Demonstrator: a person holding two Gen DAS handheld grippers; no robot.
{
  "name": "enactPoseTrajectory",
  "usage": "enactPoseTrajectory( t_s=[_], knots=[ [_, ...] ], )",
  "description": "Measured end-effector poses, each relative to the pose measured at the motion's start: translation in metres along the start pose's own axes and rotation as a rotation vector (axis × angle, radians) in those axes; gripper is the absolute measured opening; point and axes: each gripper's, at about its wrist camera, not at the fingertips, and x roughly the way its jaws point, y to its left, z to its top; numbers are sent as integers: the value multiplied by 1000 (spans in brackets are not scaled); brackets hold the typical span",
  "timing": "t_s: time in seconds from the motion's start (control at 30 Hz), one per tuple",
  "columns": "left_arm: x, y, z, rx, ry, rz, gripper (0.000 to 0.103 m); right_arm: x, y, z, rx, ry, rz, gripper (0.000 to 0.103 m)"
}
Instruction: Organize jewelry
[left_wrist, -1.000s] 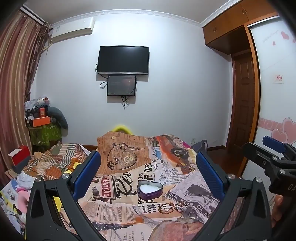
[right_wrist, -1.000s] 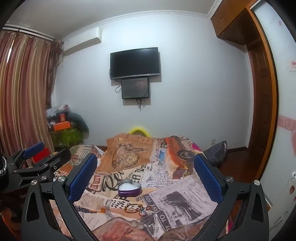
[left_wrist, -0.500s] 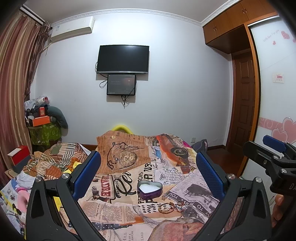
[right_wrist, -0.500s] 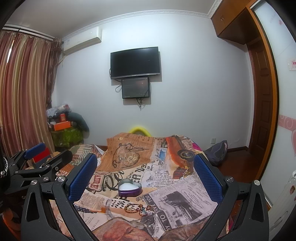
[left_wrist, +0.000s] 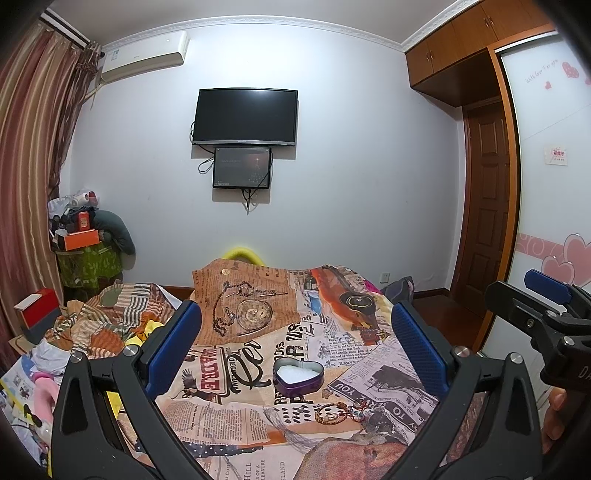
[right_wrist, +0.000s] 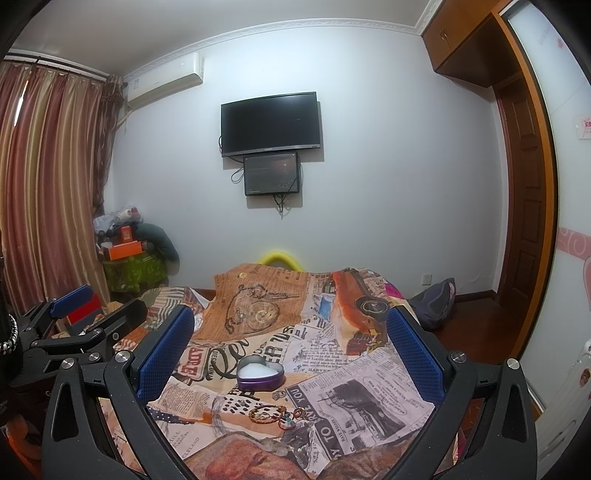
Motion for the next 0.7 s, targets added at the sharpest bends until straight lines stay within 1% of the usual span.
enactPoseTrajectory(
  t_s=[0.7],
  knots=[
    [1, 1, -2, -4, 1, -1, 103, 0, -1, 0, 1, 1, 1, 103]
  ],
)
